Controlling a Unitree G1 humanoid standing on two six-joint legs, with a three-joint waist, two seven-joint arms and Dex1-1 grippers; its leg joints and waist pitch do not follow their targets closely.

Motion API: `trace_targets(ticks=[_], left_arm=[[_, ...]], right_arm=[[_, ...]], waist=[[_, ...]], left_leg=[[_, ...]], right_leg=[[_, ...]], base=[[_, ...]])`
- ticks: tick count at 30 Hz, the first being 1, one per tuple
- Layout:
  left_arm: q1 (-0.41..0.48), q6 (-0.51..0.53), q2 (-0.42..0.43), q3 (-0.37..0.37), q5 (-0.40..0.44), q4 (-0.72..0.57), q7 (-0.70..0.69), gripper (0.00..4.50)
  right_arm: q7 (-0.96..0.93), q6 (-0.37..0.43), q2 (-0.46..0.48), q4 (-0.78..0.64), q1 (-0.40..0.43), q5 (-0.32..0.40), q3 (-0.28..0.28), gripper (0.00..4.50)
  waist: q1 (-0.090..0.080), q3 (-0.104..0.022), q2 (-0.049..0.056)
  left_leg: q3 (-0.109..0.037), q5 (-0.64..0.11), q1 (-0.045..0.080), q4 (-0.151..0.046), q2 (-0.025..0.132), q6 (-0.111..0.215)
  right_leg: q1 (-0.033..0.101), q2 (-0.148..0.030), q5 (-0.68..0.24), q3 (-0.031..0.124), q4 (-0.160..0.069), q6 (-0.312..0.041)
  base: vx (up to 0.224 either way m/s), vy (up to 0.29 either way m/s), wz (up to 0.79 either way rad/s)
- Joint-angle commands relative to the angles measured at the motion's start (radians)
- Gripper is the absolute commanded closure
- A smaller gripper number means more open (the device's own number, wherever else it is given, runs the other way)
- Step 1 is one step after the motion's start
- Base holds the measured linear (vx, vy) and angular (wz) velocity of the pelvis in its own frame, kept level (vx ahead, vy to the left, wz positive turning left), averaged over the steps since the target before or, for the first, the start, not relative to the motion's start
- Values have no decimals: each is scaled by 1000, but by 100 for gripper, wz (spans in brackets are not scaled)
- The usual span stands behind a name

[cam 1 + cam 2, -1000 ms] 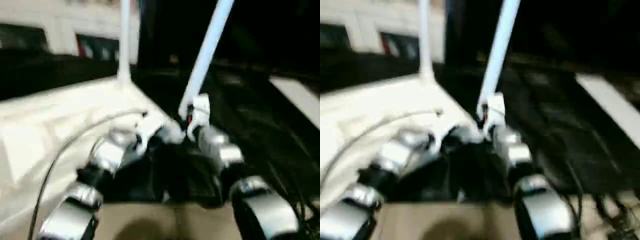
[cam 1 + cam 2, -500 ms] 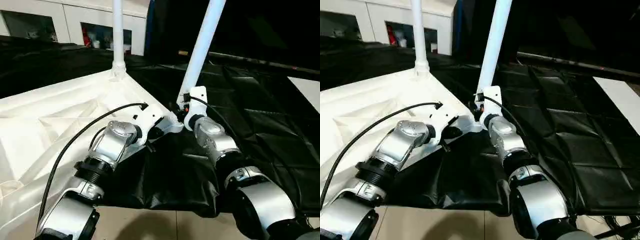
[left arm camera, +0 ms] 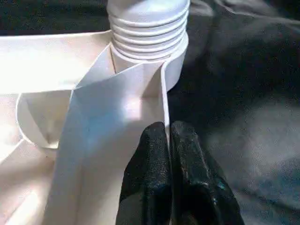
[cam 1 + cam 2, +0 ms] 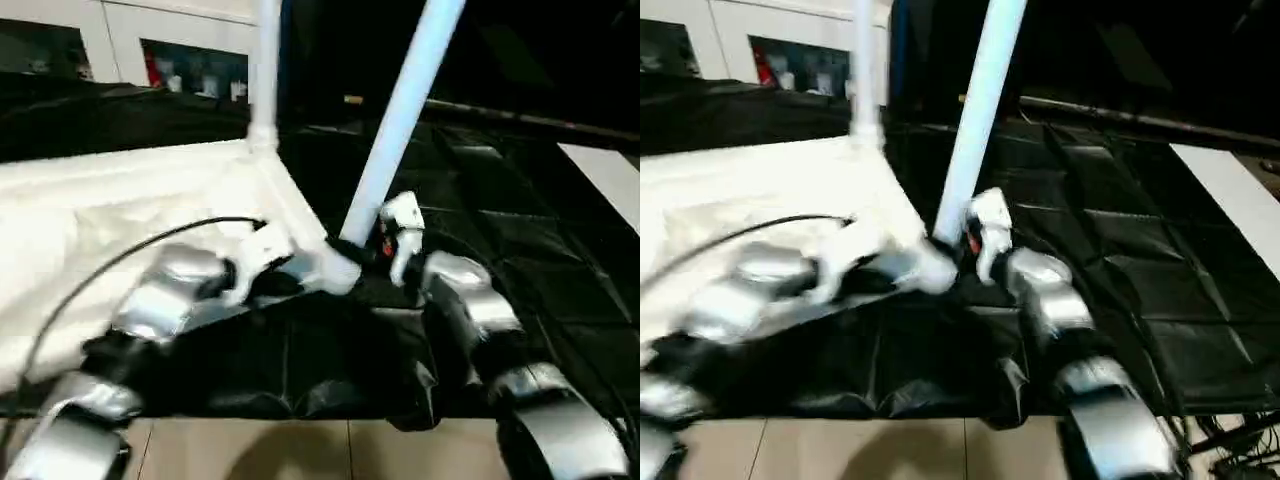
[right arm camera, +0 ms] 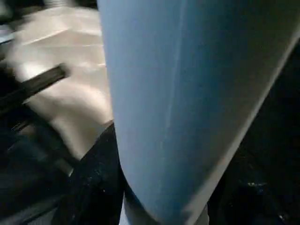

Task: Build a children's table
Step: Rotate leg to tighten

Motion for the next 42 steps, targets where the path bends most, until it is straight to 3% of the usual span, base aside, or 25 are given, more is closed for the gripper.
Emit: trace_targets(ticks=[1, 3, 6, 10, 13, 17, 18, 19, 20, 22, 23, 25, 29, 36, 39, 42], left_arm=[[-3, -38, -13, -42, -67, -95, -141, 450], [0, -56, 10, -38, -76, -98, -172, 450], [-2, -64, 30, -33, -83, -95, -187, 450], [-6, -69, 34, -31, -72, -86, -175, 450], [-21, -47, 6, -18, -48, -59, -98, 450], [-44, 29, -58, 8, -25, -38, 54, 450], [-45, 34, -62, 9, -25, -37, 62, 450], [-56, 101, -118, 28, -12, -33, 168, 450], [-58, 117, -131, 31, -9, -32, 191, 450], [-59, 147, -156, 32, -1, -38, 227, 450], [-57, 179, -179, 27, 11, -55, 258, 450], [-54, 235, -218, 19, 30, -82, 310, 450], [-61, 250, -264, 12, 60, -66, 399, 450], [-66, 246, -255, 19, 58, -51, 411, 450], [-66, 233, -244, 20, 61, -50, 404, 450], [-65, 228, -238, 23, 56, -50, 398, 450]], right_arm=[[47, 102, -40, 62, 80, -48, 53, 262], [128, 122, -72, 1, 117, -35, 67, 262], [185, 125, -102, -50, 149, -40, 83, 262], [177, 121, -104, -74, 159, -53, 87, 262], [38, 86, -70, -11, 127, -87, 60, 262], [-219, 88, -21, 124, 60, -96, -7, 262], [-233, 88, -19, 131, 56, -95, -12, 262], [-410, 102, 18, 216, 9, -68, -70, 262], [-458, 106, 28, 238, -4, -59, -85, 262], [-543, 113, 46, 278, -29, -42, -111, 262], [-590, 108, 61, 305, -46, -39, -118, 262], [-664, 101, 80, 342, -72, -46, -118, 262], [-722, 90, 137, 391, -120, -43, -134, 262], [-717, 77, 153, 417, -132, -62, -120, 262], [-604, 41, 162, 419, -132, -80, -87, 262], [-552, 27, 166, 413, -135, -78, -91, 192]], waist=[[-6, -42, 28], [-2, -40, 23], [3, -38, 26], [4, -37, 23], [3, -37, 23], [-4, -32, 24], [-4, -32, 24], [-8, -33, 26], [-12, -33, 25], [-16, -35, 26], [-21, -37, 24], [-23, -38, 21], [-21, -34, 6], [-22, -34, 9], [-24, -33, 13], [-23, -35, 12]], left_leg=[[17, 125, -21, -58, 8, 104], [19, 111, -19, -58, 9, 105], [21, 91, -15, -60, 10, 103], [21, 62, -18, -62, 11, 76], [21, 57, -19, -64, 10, 55], [18, -24, -25, -72, 11, 3], [18, -24, -25, -72, 11, 3], [17, -44, -27, -72, 11, -10], [15, -54, -27, -73, 10, -21], [15, -52, -33, -71, 7, -22], [16, -30, -36, -69, 7, -17], [17, -20, -37, -67, 5, -12], [17, -39, -39, -67, 3, 5], [16, -59, -39, -69, 5, 5], [16, -69, -39, -69, 5, 7], [16, -47, -40, -67, 5, 20]], right_leg=[[61, -78, 181, 60, -56, -258], [62, -79, 162, 61, -59, -265], [56, -79, 134, 60, -61, -267], [56, -81, 81, 61, -66, -251], [54, -81, 66, 61, -66, -240], [53, -82, -88, 62, -80, -198], [53, -82, -88, 62, -80, -198], [51, -83, -129, 63, -82, -185], [49, -82, -154, 61, -86, -176], [51, -81, -147, 62, -83, -167], [49, -78, -90, 62, -79, -163], [50, -77, -61, 62, -76, -165], [46, -75, -96, 61, -83, -144], [41, -76, -121, 61, -85, -129], [40, -77, -122, 61, -86, -138], [43, -76, -87, 62, -82, -150]], base=[[0, 0, 0], [0, 0, 0], [0, 0, 0], [0, 0, 0], [0, 0, 0], [0, 0, 0], [0, 0, 0], [0, 0, 0], [0, 0, 0], [0, 0, 0], [0, 0, 0], [0, 0, 0], [0, 0, 0], [0, 0, 0], [0, 0, 0], [0, 0, 0]])
